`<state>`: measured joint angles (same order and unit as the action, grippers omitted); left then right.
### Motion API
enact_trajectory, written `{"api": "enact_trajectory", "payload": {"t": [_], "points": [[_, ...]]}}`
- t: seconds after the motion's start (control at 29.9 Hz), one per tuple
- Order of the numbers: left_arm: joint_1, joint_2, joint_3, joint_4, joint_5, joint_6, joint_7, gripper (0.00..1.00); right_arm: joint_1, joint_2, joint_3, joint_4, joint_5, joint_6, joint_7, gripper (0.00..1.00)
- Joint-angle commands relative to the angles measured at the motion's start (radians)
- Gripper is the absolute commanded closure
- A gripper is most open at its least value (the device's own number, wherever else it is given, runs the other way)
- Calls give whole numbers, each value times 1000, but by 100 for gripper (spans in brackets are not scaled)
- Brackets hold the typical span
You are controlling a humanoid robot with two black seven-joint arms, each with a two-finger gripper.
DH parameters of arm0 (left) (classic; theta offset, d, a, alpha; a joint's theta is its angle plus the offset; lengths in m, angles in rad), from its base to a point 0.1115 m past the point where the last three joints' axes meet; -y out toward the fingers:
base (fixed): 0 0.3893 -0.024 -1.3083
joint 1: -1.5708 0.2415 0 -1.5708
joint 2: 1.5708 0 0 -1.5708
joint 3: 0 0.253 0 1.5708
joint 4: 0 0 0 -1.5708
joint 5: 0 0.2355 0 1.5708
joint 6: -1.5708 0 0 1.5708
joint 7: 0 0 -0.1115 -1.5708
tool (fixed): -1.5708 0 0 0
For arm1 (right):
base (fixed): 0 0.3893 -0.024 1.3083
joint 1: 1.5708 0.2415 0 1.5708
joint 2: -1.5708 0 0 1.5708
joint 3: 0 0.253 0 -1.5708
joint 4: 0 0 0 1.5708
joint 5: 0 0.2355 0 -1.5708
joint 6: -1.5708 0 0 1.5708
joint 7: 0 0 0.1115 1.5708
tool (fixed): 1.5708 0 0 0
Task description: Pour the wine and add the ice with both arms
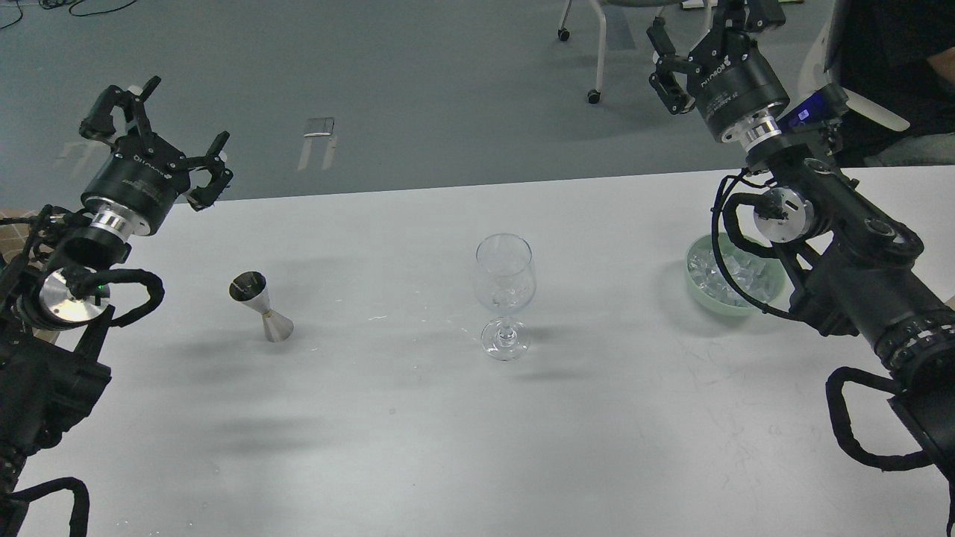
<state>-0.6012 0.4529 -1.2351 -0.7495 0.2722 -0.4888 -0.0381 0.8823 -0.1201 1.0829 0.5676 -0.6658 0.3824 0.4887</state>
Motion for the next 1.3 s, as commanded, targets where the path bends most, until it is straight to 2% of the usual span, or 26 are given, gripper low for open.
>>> {"api": "enact_trajectory", "payload": {"t": [0.0, 0.67, 0.8, 0.84, 0.94, 1.0, 1.14, 1.27], "points": [[-2, -2, 0, 2, -1, 0, -9, 2, -2, -1, 0, 0, 0, 1, 0, 0], [11, -5, 34, 2, -11, 0, -29, 1, -11, 5, 0, 3, 0, 4, 0, 0], [6, 3, 36, -5, -14, 0, -8, 1, -11, 5, 0, 3, 0, 4, 0, 0], [6, 6, 32, -8, -16, 0, 12, 1, -11, 5, 0, 3, 0, 4, 0, 0], [9, 44, 13, -17, -33, 0, 113, 3, -14, 8, -1, 3, 0, 4, 0, 0], [9, 53, 9, -21, -50, 0, 115, 3, -14, 8, -1, 3, 0, 4, 0, 0], [11, 79, 9, -24, -57, 0, 70, 3, -14, 10, -1, 6, 0, 6, 0, 0], [15, 102, 5, -68, -60, 0, 72, 3, -9, 8, -1, 9, 0, 6, 0, 0]]}}
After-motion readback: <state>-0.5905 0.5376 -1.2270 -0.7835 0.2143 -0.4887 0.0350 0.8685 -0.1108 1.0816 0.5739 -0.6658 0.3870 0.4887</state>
